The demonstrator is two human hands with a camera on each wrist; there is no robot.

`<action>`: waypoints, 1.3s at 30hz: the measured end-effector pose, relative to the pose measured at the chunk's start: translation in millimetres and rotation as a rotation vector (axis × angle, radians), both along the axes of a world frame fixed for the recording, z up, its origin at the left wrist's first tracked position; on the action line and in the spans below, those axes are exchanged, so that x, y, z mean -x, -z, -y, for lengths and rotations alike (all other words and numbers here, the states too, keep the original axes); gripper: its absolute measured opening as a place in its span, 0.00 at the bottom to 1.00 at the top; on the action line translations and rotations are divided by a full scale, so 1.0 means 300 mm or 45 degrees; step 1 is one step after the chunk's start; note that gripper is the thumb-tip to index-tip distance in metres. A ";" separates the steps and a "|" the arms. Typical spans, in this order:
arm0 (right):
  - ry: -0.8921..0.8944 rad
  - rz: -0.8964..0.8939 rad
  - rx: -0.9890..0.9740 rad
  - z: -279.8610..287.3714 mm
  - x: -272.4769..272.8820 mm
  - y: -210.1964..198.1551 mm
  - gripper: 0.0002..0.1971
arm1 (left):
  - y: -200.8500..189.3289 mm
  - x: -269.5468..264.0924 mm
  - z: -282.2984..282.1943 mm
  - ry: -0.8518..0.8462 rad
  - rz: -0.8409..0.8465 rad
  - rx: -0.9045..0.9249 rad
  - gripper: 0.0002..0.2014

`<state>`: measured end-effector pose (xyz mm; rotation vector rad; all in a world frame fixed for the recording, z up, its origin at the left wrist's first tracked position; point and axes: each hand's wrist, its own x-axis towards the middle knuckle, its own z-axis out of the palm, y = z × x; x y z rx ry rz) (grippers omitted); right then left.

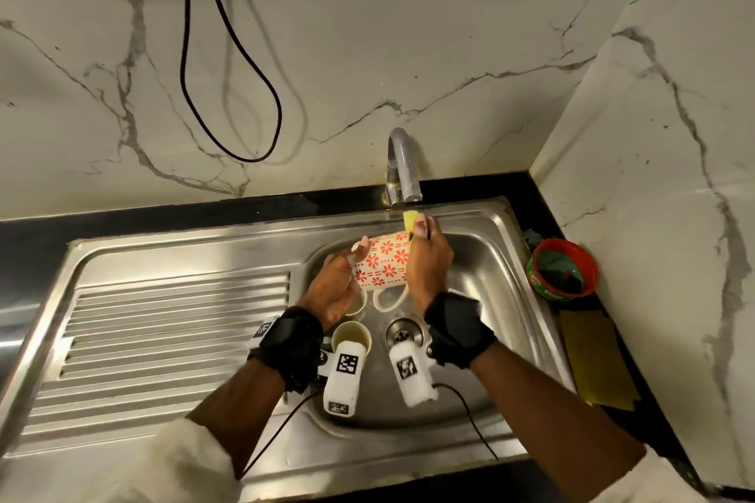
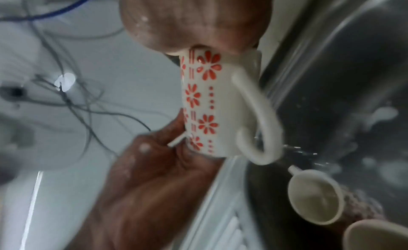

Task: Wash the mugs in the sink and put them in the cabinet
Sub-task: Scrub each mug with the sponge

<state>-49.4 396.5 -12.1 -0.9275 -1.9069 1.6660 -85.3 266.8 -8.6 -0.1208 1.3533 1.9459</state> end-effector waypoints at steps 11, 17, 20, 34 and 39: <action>-0.806 0.257 -0.033 -0.087 -0.012 -0.068 0.17 | -0.085 0.095 0.051 0.943 -0.801 0.397 0.18; -0.697 0.324 1.339 -0.148 -0.062 -0.067 0.19 | -0.104 0.079 0.043 0.787 -0.659 0.217 0.15; -0.517 0.285 1.530 -0.157 -0.070 -0.023 0.24 | -0.097 0.086 0.055 0.560 -0.465 0.092 0.14; 0.173 0.020 -0.511 0.034 0.030 -0.006 0.14 | -0.049 0.046 -0.008 -0.053 0.085 0.046 0.24; -0.185 -0.092 -0.990 -0.005 0.022 0.062 0.19 | -0.052 0.057 0.001 -0.054 0.224 -0.074 0.21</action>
